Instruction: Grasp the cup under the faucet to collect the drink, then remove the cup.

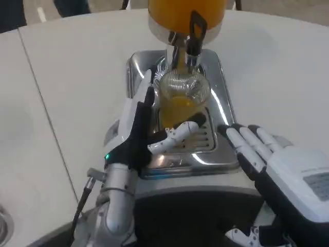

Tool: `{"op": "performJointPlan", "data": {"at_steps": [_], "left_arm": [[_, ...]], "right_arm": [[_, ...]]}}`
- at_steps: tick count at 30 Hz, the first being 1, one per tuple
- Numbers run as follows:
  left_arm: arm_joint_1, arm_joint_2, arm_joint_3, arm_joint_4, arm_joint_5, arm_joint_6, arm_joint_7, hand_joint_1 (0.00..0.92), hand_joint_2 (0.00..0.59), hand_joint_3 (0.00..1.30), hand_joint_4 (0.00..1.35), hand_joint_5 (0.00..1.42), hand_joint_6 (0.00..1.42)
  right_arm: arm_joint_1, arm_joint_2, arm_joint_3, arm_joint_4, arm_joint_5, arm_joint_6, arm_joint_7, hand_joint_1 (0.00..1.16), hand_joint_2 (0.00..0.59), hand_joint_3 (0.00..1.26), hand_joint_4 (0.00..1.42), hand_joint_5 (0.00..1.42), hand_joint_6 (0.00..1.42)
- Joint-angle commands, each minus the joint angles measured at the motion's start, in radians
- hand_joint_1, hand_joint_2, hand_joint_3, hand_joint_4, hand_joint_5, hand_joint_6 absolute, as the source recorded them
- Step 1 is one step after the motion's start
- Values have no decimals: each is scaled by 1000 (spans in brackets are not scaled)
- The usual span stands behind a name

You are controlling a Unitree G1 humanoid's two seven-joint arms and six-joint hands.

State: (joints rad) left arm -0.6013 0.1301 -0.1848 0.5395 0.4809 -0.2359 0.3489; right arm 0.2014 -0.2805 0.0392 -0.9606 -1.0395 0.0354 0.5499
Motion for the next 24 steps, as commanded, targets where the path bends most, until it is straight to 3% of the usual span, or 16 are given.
{"op": "performJointPlan", "data": {"at_steps": [1,10,19,24], "left_arm": [[-19,-19,-20,24,7,-31,20,329,37,0,0,81,125],[-30,-27,-46,38,19,-36,42,332,35,0,0,98,145],[-89,-50,-54,116,26,46,67,362,40,0,0,113,160],[-91,-64,-70,112,46,73,108,403,42,0,0,213,288]], "right_arm": [[9,17,-10,-14,-7,15,21,666,290,0,0,0,70],[-8,48,-13,-26,-9,45,62,667,290,0,0,0,77],[-25,82,-4,-11,-17,76,79,660,290,0,0,0,79],[-57,84,-3,14,-11,100,99,663,294,0,0,0,80]]}}
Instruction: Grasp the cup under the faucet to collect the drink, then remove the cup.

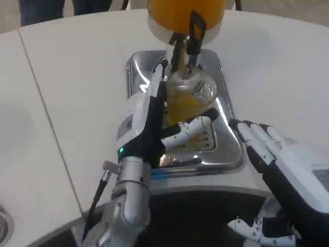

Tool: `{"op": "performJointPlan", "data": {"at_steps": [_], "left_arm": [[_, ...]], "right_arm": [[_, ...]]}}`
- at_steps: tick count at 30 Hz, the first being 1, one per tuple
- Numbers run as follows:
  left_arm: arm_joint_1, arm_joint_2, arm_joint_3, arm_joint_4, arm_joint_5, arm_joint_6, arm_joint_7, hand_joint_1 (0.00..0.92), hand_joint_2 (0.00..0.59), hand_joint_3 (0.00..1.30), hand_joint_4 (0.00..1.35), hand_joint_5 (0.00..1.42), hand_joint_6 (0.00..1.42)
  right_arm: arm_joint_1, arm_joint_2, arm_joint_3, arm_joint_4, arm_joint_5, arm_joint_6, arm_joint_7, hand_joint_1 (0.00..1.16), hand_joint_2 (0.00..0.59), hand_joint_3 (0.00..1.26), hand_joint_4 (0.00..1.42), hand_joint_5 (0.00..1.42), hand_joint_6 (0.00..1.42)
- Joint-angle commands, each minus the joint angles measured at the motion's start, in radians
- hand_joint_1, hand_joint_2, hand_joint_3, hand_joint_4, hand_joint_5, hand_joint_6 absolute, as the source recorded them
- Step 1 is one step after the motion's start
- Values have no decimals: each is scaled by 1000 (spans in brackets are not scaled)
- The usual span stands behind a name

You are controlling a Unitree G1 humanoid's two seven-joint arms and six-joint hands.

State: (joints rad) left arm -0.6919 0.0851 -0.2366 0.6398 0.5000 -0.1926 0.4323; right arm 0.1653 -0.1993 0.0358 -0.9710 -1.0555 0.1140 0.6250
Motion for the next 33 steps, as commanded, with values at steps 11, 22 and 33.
{"op": "performJointPlan", "data": {"at_steps": [11,22,33], "left_arm": [[-4,-94,-84,67,89,69,134,544,56,319,466,833,1145],[-27,-175,-75,173,88,-18,412,570,55,1086,1105,1424,1424],[-20,-122,-48,160,52,-108,388,612,9,1155,1051,1424,1424]], "right_arm": [[-56,8,-26,-5,-23,95,89,666,297,0,0,0,91],[-26,34,-30,7,-40,119,88,659,306,0,0,0,97],[-82,8,-31,101,17,104,39,656,307,0,0,0,98]]}}
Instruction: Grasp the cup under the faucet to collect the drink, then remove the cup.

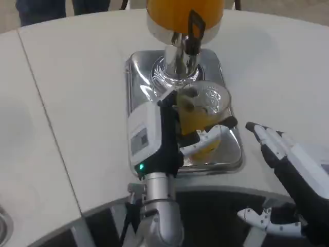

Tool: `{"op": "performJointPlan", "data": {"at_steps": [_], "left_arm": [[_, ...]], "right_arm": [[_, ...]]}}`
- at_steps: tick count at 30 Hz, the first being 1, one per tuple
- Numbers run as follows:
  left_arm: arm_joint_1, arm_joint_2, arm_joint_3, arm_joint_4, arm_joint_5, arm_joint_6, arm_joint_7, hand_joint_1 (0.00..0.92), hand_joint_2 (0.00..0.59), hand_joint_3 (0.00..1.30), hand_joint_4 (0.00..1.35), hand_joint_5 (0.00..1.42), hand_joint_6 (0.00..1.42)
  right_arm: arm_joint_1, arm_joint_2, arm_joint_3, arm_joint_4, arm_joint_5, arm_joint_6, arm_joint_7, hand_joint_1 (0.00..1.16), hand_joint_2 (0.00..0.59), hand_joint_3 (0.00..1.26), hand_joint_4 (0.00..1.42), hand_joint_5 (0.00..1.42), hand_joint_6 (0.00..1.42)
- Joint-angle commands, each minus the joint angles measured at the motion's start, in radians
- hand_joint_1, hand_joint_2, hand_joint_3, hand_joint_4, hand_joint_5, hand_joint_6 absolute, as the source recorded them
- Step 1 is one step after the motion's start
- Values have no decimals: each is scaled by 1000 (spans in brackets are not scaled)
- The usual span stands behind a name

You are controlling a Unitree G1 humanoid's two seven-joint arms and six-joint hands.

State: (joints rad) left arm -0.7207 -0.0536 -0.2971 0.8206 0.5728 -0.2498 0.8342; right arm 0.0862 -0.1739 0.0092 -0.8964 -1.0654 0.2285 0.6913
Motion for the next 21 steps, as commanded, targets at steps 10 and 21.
{"op": "performJointPlan", "data": {"at_steps": [10,21], "left_arm": [[86,136,89,-208,-51,-27,-114,618,0,1160,1035,1424,1424],[192,238,151,-404,-48,45,-207,618,0,1167,1033,1424,1424]], "right_arm": [[-46,-28,30,72,75,-42,-119,650,326,0,0,0,98],[-14,-88,-1,102,105,-110,-246,652,329,0,0,0,98]]}}
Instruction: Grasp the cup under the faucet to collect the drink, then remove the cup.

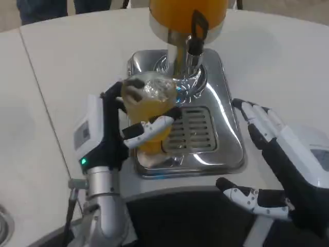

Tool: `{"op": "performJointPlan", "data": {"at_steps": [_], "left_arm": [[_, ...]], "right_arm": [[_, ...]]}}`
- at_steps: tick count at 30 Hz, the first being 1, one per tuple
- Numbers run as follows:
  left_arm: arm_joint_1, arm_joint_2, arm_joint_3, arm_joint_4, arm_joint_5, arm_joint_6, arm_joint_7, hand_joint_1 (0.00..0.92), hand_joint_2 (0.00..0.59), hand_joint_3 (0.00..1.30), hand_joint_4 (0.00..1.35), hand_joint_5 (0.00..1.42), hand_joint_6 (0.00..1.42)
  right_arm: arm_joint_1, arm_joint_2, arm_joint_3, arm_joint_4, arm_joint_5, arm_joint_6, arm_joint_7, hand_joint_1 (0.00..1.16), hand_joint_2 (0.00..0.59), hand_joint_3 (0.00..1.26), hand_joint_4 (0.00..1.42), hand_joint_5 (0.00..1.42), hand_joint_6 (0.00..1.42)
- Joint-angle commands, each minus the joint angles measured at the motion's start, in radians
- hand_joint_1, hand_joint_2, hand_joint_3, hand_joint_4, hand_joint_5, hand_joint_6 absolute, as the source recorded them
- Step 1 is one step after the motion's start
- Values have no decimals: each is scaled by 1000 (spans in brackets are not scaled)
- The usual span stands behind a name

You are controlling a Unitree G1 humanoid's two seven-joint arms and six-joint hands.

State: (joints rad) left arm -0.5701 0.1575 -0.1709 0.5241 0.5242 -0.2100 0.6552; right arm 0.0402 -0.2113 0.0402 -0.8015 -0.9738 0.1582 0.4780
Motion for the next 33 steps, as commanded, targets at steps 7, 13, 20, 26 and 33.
{"op": "performJointPlan", "data": {"at_steps": [7,13,20,26,33], "left_arm": [[187,50,85,-310,-15,51,-99,618,0,1168,1021,1424,1424],[262,25,113,-407,-27,73,-126,613,1,1168,1008,1424,1424],[364,7,123,-600,-42,67,-193,607,2,1169,1008,1424,1424],[457,-9,106,-734,-42,57,-243,601,4,1157,995,1424,1424],[543,34,91,-855,-43,-7,-344,601,3,1157,990,1424,1424]], "right_arm": [[58,-142,-61,8,82,-99,-26,646,337,0,0,0,96],[71,-152,-57,1,79,-108,-32,643,339,0,0,0,95],[83,-198,-96,36,53,-167,-96,625,360,0,0,0,67],[36,-216,-77,77,46,-187,-110,611,371,0,0,0,49],[52,-225,-62,115,21,-270,-220,577,395,0,0,0,26]]}}
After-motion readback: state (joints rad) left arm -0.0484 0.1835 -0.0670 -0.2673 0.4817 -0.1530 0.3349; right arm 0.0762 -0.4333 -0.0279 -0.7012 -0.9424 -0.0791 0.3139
